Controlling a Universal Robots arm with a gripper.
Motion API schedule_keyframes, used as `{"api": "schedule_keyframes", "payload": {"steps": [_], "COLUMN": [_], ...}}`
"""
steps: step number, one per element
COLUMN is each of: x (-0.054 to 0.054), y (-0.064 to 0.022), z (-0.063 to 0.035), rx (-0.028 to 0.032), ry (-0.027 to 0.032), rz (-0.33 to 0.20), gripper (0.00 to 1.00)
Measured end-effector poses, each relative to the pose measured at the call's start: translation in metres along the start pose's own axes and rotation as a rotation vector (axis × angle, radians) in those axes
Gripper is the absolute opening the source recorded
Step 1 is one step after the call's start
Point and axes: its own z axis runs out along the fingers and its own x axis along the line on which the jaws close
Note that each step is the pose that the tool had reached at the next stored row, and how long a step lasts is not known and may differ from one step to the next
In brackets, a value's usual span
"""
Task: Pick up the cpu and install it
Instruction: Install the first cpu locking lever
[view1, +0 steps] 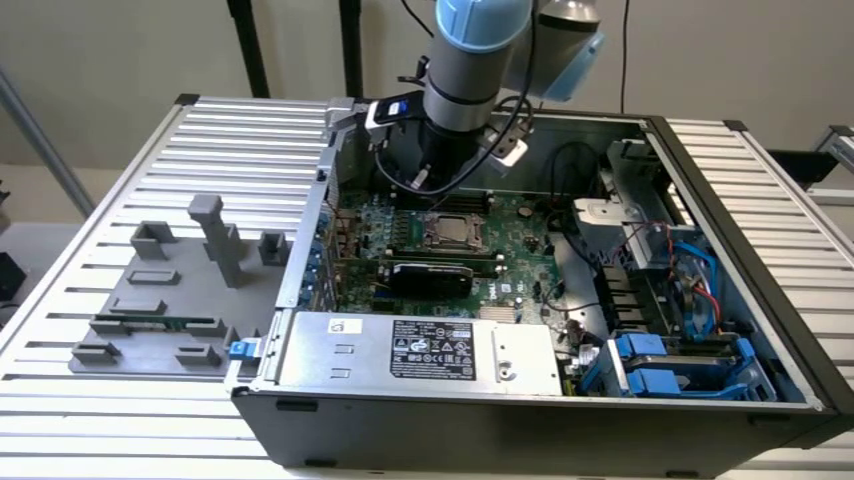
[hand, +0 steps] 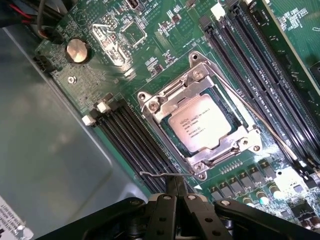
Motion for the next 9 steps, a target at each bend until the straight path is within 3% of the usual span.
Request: {"api": "schedule_keyframes", "payload": {"steps": [3,9], "x": [-0.0002,0.0016], "y": [0.0006,0.0020], "z": [0.0018,0.0052], "rx": [-0.0032,-0.0041], "ry": [-0.0039,-0.0048], "rz": [0.001,0.001], "gripper": [0.11,0.11]}}
